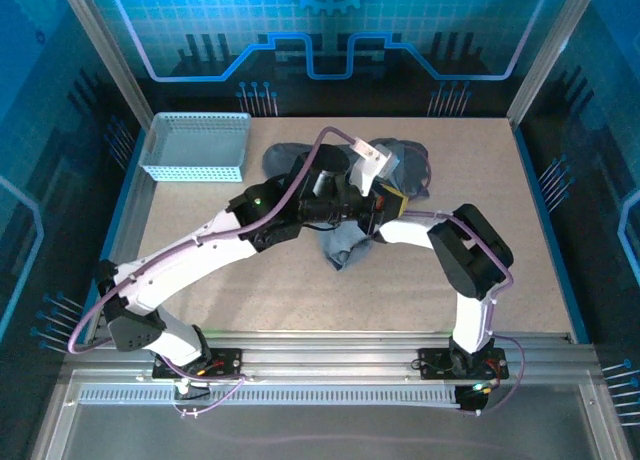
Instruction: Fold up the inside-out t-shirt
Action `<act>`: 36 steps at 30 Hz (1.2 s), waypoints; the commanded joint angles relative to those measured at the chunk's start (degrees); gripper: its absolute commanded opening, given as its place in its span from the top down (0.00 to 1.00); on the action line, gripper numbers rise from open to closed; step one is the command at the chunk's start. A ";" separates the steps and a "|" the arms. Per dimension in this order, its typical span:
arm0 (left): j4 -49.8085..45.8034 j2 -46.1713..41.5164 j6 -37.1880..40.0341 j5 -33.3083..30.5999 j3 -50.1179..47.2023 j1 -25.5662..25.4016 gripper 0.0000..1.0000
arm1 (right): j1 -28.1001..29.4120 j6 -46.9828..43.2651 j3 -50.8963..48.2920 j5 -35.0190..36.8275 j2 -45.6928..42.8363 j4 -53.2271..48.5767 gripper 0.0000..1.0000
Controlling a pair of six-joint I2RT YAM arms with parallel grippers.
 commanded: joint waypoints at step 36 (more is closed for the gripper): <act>3.92 -5.52 3.83 -8.78 5.38 -0.93 0.99 | -0.96 3.73 31.69 3.50 20.97 -49.15 0.79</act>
